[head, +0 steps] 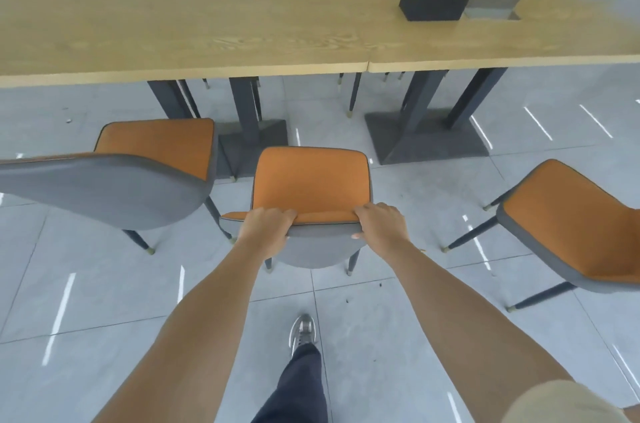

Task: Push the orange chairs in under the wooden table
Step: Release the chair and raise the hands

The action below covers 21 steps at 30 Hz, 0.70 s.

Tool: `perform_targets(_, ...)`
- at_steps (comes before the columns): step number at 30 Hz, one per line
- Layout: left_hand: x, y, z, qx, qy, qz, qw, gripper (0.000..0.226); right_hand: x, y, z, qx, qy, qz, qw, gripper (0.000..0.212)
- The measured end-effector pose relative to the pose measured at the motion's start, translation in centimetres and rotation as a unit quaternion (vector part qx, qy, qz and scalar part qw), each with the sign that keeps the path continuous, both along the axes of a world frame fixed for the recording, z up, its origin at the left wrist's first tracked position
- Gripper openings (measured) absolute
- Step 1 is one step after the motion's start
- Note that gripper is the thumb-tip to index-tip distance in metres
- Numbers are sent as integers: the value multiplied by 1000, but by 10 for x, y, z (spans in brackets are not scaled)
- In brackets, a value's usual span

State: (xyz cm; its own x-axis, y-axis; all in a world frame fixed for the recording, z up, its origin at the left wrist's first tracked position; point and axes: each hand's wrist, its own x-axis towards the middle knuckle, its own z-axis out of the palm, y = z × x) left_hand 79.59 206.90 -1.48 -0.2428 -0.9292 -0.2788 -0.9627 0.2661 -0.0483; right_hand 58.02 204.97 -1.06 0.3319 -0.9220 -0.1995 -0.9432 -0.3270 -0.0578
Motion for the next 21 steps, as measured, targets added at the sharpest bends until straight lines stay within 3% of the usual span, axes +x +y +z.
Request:
perform_targets(9,16,-95,4,3,0,30,1000,22,19,-115,7,9,-4,38,999,21)
perform_targets(16,7,-144,2,2,5,69,998,43,9,-174,3,-20,-17,65,998,18)
perform_targets(21,2,-169,0,-5,11,90,996,44,5,-203,3,-34,-34,80,996,15)
